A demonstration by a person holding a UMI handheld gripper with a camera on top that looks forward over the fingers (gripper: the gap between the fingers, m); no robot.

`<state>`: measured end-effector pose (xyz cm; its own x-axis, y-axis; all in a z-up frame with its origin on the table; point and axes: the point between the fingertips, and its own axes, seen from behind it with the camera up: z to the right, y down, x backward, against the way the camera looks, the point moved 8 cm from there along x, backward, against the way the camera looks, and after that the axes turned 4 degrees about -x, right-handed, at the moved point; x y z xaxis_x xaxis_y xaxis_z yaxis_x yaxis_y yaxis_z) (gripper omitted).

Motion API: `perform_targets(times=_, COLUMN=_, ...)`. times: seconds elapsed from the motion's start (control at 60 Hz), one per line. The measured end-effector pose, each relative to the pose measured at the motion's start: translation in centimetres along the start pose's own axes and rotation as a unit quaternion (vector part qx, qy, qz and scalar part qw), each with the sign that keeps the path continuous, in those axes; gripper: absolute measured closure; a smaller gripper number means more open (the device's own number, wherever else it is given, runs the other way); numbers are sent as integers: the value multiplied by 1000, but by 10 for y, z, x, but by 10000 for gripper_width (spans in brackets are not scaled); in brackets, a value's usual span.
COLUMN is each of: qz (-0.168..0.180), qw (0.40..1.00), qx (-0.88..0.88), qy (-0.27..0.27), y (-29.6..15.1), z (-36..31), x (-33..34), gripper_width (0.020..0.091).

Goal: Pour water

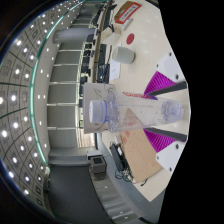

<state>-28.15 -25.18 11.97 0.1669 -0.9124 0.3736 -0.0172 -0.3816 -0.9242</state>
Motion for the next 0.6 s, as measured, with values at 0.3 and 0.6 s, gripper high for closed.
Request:
perform_targets(times=0.3, qz=6, qw=1000, qx=-17, qy=11, y=-6, z=-3, x=-11, gripper_width=729)
perform_targets(times=0.6, qz=56, qw=983, qx=-167, qy=-52, y=-104, z=6, x=-16, gripper_width=772)
